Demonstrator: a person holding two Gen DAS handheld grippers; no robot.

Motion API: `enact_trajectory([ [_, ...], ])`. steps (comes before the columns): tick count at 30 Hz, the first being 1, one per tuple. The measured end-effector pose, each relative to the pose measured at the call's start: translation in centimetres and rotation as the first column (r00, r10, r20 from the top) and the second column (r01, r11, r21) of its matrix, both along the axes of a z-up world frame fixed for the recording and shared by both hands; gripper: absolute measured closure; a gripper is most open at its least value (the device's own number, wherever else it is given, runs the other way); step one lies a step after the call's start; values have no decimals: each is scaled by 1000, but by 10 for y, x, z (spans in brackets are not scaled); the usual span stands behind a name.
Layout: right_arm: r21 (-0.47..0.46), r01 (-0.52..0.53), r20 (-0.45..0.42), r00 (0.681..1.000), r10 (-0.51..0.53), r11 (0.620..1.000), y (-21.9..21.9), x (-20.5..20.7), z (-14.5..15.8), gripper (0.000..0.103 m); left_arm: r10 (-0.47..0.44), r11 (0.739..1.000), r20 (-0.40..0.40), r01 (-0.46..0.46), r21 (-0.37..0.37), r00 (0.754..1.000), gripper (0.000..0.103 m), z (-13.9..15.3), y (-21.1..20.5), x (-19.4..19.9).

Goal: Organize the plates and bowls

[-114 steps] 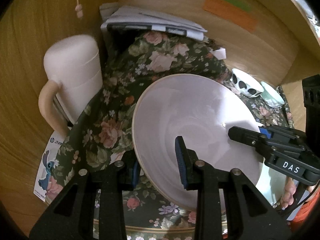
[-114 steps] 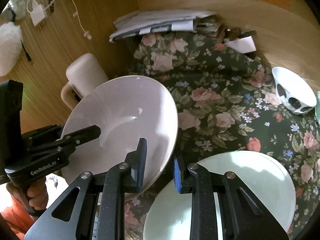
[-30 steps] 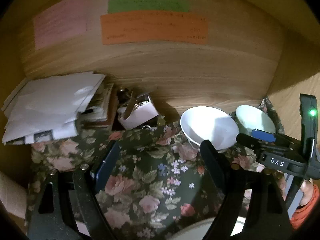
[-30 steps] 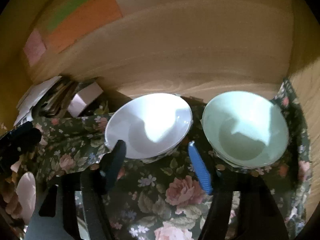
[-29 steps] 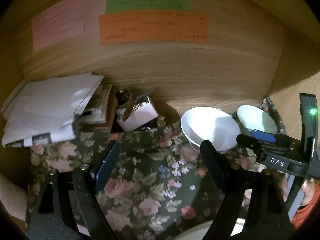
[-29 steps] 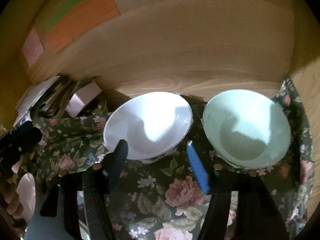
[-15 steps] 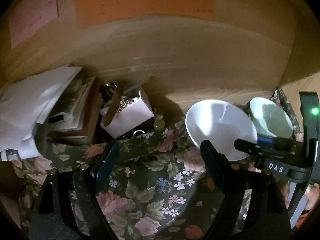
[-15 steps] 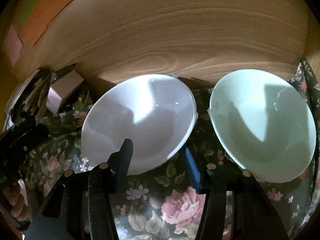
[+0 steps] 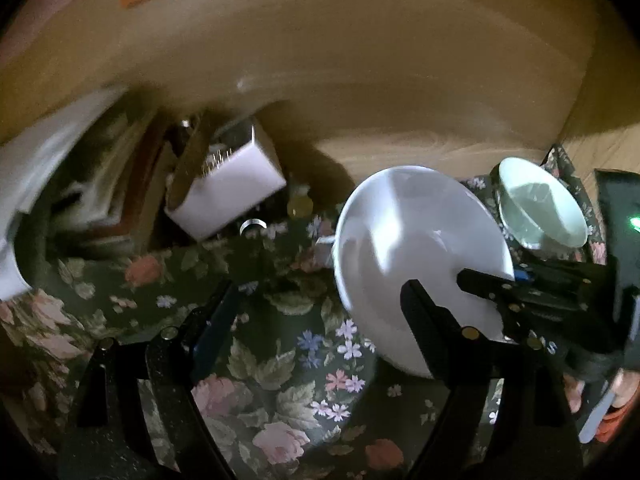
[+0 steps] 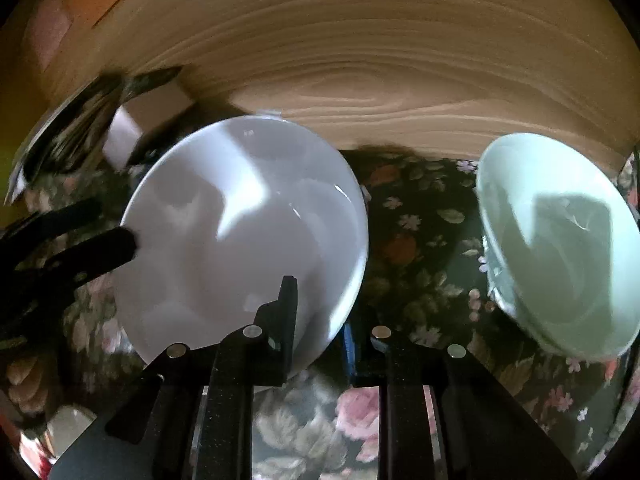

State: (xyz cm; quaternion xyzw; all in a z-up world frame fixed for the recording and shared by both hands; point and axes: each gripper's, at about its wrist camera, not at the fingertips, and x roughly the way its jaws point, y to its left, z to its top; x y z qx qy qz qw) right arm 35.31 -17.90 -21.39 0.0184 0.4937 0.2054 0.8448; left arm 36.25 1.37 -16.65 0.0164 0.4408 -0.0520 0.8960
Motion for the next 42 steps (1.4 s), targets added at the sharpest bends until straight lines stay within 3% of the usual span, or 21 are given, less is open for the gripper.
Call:
enact_trajectory([
  [7, 20, -45, -8, 999, 45, 999, -2, -23, 9, 81, -11, 1000, -97, 10, -13, 995, 40, -17, -8, 1],
  [11, 41, 0, 35, 999, -1, 999, -17, -33, 19, 61, -32, 999, -135, 32, 1, 990, 54, -27, -18, 2],
  [18, 66, 16, -9, 1000, -15, 998, -8, -9, 8, 62, -62, 998, -174, 62, -9, 983, 78, -40, -25, 3],
  [20, 71, -3, -25, 1000, 5, 997, -1, -7, 2, 77, -59, 998, -174, 59, -5, 983, 79, -43, -29, 4],
  [21, 74, -15, -34, 999, 18, 997, 3, -6, 0, 80, -59, 998, -169, 60, 0, 984, 81, -43, -28, 3],
  [30, 60, -5, -9, 1000, 6, 998, 2, -17, 6, 82, -78, 996, -131, 84, 41, 988, 84, -37, -38, -2],
  [42, 108, 9, 113, 993, -21, 994, -13, -50, 59, 82, -88, 996, -8, 88, 30, 996, 84, 5, -40, -35],
])
